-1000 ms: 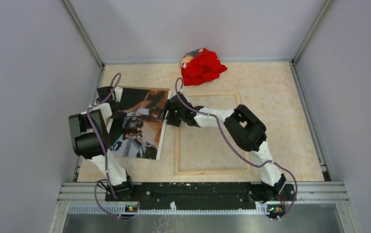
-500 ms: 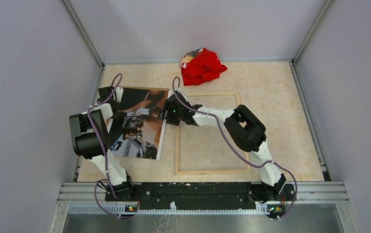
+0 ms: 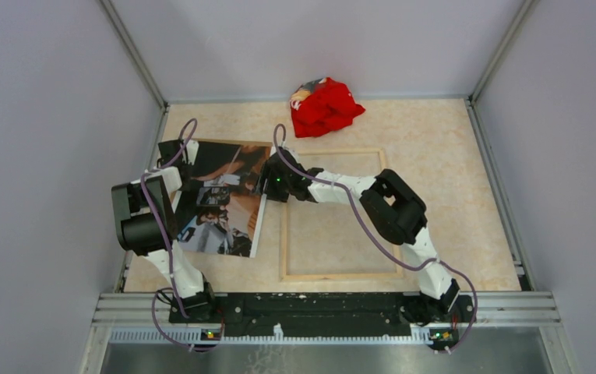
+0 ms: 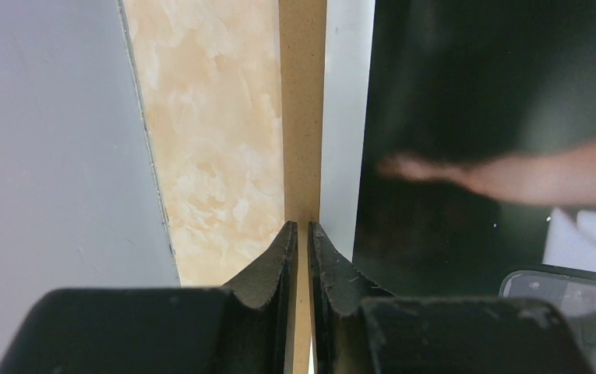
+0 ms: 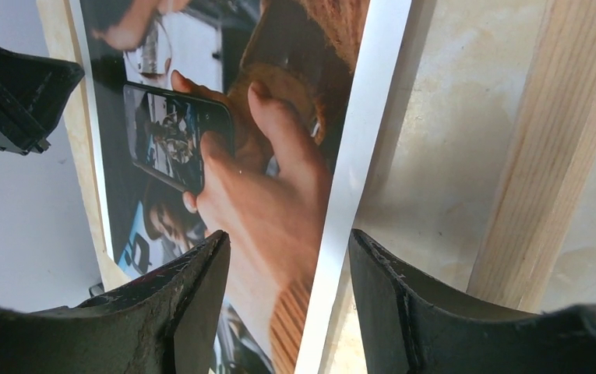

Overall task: Put the photo into the frame
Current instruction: Pick up the photo at the center of the board.

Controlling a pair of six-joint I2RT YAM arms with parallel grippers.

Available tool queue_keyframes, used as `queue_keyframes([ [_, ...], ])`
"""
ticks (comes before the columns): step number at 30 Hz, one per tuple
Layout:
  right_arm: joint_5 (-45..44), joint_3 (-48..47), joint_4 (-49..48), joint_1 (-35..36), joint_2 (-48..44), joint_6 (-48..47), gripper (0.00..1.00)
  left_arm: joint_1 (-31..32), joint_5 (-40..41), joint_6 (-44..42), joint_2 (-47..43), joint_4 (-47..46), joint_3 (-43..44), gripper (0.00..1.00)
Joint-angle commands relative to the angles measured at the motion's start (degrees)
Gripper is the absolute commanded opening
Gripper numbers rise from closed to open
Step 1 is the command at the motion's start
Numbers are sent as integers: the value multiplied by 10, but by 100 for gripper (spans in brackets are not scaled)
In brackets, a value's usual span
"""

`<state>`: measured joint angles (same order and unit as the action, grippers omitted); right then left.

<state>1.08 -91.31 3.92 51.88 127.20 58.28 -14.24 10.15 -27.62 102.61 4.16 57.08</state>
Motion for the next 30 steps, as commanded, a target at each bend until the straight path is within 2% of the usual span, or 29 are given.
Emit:
queue_keyframes([
  [1,-8,-36,-6,14,-40,-15,57,0,-15,3,5,33,-24,16],
  [13,-7,-35,-9,17,-53,-16,57,-1,-11,2,5,35,-23,16],
  [16,4,-9,-52,17,-63,-6,57,0,-11,2,5,36,-23,16],
  [20,43,82,-212,5,-75,47,57,-1,-15,5,4,38,-22,16],
  [22,53,106,-260,2,-76,61,57,0,-16,5,4,38,-22,16],
  [26,64,103,-279,1,-66,59,57,0,-14,3,3,38,-21,16],
  [30,62,87,-250,1,-49,69,55,0,-13,4,4,39,-21,16],
])
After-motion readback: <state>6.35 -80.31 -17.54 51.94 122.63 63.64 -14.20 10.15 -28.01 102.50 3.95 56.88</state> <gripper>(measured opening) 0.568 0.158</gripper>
